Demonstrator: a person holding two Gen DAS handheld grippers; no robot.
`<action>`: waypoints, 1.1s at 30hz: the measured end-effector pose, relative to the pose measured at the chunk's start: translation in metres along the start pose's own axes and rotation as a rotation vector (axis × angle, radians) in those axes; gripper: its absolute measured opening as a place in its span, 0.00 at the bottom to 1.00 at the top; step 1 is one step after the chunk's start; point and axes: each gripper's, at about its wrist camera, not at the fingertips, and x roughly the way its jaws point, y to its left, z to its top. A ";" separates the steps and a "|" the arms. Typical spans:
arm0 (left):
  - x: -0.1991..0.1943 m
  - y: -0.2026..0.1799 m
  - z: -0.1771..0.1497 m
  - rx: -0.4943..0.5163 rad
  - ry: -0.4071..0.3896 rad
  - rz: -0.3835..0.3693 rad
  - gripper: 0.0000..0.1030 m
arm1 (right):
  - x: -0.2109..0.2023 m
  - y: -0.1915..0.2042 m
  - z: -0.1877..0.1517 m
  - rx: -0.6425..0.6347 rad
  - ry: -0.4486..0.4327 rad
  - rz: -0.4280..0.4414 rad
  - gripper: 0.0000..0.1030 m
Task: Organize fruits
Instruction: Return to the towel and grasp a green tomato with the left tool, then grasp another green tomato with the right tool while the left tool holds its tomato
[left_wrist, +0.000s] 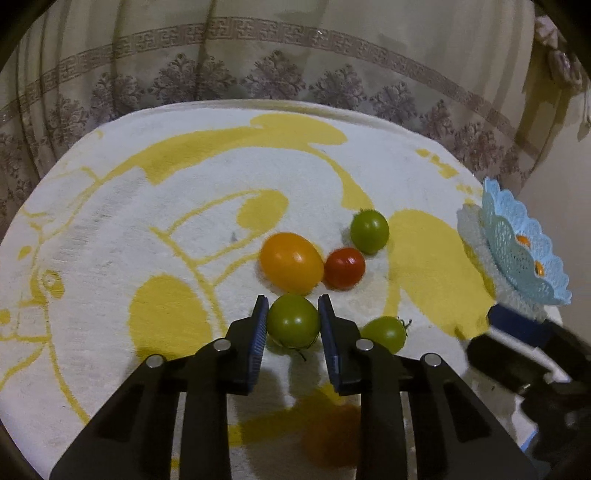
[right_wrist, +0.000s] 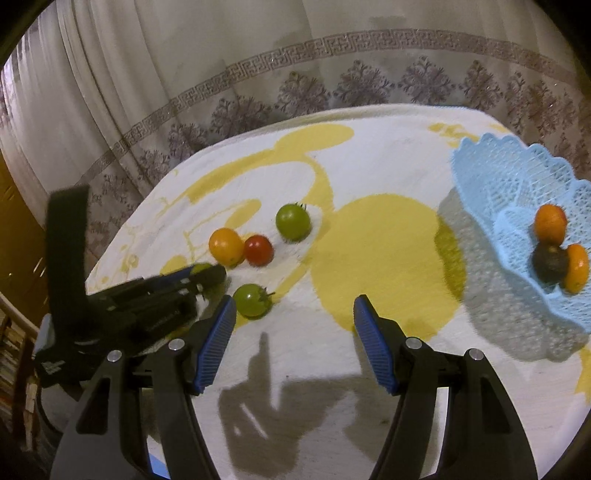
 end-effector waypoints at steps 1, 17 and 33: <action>-0.003 0.002 0.001 -0.009 -0.010 0.004 0.27 | 0.003 0.002 0.000 -0.003 0.006 0.002 0.66; -0.019 0.021 0.008 -0.066 -0.077 0.118 0.27 | 0.052 0.028 0.010 -0.043 0.128 0.067 0.49; -0.022 0.023 0.009 -0.078 -0.081 0.106 0.27 | 0.066 0.042 0.003 -0.155 0.115 -0.045 0.37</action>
